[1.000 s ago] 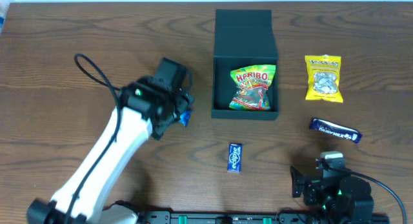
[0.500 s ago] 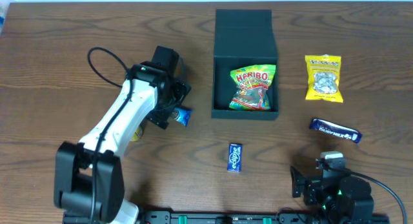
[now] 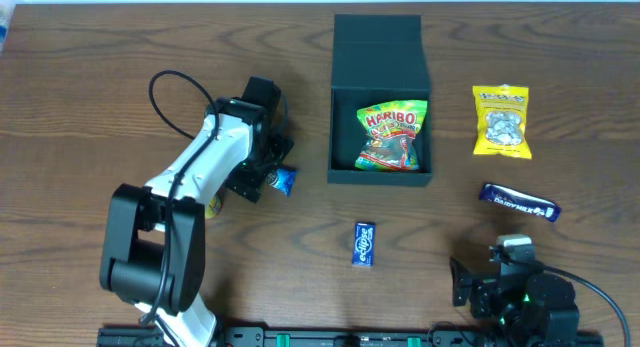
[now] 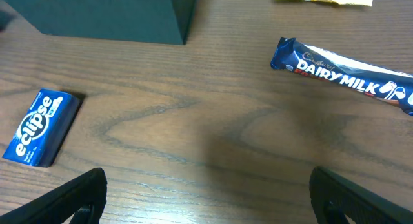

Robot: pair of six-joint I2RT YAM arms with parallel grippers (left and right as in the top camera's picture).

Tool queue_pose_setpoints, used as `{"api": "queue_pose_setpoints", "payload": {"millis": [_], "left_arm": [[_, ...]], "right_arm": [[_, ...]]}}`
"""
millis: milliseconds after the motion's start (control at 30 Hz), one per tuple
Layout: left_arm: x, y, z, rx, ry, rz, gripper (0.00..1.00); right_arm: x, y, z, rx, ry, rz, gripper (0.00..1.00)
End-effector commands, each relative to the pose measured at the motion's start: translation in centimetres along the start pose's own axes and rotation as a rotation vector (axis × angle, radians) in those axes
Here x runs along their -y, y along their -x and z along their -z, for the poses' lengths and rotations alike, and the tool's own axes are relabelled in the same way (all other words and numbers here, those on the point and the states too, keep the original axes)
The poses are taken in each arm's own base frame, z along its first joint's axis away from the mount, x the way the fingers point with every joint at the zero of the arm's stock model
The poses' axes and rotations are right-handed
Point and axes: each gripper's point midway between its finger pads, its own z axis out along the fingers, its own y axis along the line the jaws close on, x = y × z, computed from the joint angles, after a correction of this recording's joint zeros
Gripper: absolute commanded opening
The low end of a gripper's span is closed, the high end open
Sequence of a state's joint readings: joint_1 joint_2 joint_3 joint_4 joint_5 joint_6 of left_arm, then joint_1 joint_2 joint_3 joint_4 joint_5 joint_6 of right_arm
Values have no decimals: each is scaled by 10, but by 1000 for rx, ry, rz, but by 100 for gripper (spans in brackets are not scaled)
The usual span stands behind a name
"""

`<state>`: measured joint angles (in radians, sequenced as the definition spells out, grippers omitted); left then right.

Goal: Pack container
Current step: 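Grasp the Oreo pack by its end with the left gripper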

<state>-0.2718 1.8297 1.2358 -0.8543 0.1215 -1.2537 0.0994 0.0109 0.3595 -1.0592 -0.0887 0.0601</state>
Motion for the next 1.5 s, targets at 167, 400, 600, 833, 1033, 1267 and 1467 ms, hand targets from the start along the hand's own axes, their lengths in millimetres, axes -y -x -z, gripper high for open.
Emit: {"api": "queue_pose_setpoints", "payload": {"millis": [167,400,600,833,1033,1267,1467], "left_arm": [[-3,18,-12,25,23,42,95],[2,21,-13,30,7,42,95],[2,25,-13,52,10,42,95],[-1,24,-15,53,18,24,95],[-5,26,-18,66,32,24,95],[-5,28,-18,77,31,21,95],[-6,31,-19,93,41,21,95]], "right_arm": [[2,-2,-1,-5,-11,-15,99],[2,-2,-1,-5,-11,-15,99],[2,-2,-1,-5,-11,-15,99],[2,-2,-1,-5,-11,-15,99],[2,-2,-1,-5,-11,-15,99],[2,-2,-1,-5,-11,-15,99],[2,-2,-1,-5,-11,-15,99]]}}
